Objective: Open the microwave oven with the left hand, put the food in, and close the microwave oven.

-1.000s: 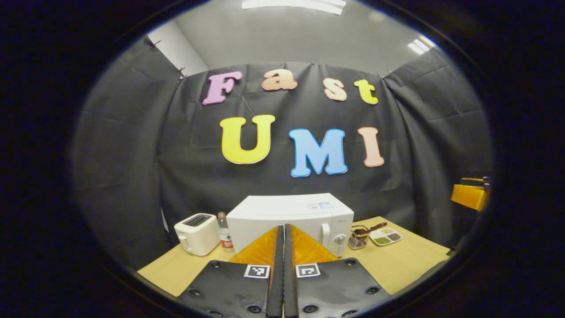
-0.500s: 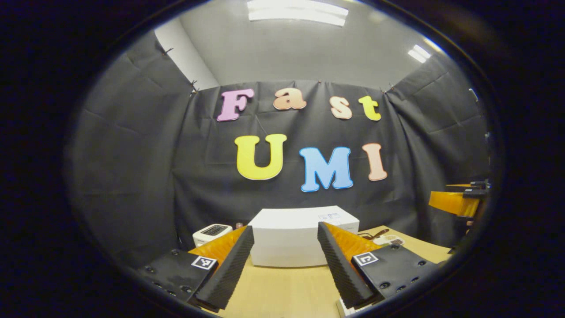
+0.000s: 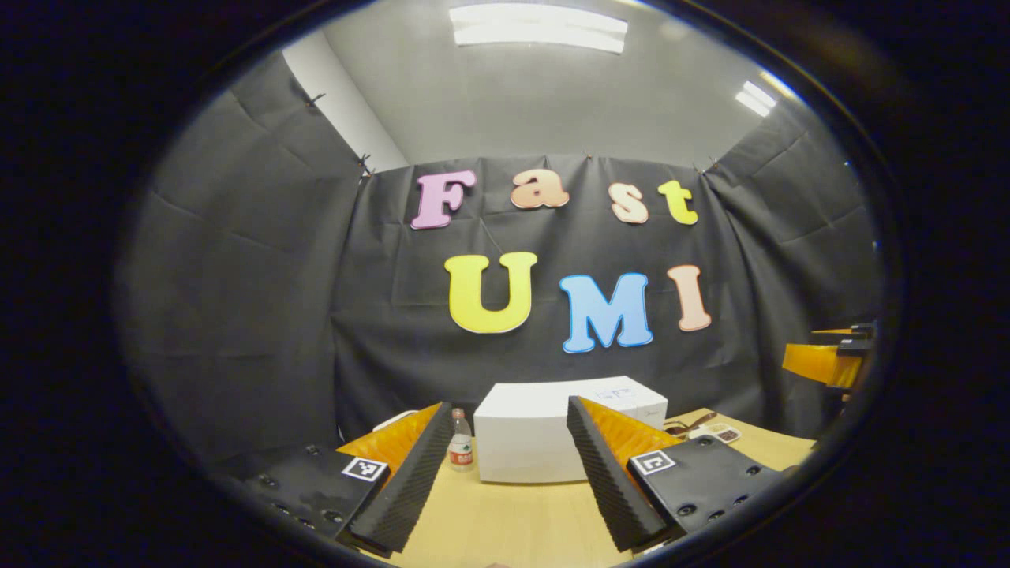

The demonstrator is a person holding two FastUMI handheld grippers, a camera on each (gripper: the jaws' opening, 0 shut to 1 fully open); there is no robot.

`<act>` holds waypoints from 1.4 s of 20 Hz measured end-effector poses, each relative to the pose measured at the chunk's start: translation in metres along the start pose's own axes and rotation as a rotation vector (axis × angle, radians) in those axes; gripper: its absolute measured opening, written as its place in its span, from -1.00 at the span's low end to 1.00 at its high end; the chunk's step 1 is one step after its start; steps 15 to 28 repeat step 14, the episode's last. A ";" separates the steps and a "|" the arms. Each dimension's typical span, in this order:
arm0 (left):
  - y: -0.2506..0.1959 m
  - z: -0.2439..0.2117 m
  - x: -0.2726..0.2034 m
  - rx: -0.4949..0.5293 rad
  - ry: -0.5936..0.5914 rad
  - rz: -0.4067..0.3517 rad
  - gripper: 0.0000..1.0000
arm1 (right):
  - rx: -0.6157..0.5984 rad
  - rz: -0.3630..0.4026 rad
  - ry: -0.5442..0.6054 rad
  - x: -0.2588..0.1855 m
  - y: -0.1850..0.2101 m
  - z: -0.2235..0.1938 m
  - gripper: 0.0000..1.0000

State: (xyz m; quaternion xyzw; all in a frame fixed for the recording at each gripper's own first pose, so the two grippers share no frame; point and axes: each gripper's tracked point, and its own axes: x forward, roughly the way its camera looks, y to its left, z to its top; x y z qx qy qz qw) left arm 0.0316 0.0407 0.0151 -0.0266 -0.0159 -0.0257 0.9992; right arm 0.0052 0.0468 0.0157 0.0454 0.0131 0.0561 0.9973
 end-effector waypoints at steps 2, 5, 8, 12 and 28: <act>0.004 0.002 -0.001 -0.003 -0.007 -0.002 0.99 | -0.008 -0.003 -0.005 -0.004 0.003 0.002 0.95; 0.007 0.003 -0.005 -0.018 -0.011 -0.011 0.99 | -0.012 -0.007 -0.006 -0.008 0.006 0.003 0.95; 0.011 0.001 -0.008 -0.020 -0.005 -0.019 0.96 | -0.020 -0.013 -0.014 -0.011 0.009 0.008 0.94; 0.018 0.002 -0.011 -0.022 -0.011 -0.016 0.86 | -0.023 -0.015 -0.023 -0.012 0.015 0.011 0.95; 0.023 0.003 -0.014 -0.022 -0.016 -0.015 0.86 | -0.021 -0.017 -0.029 -0.012 0.018 0.014 0.95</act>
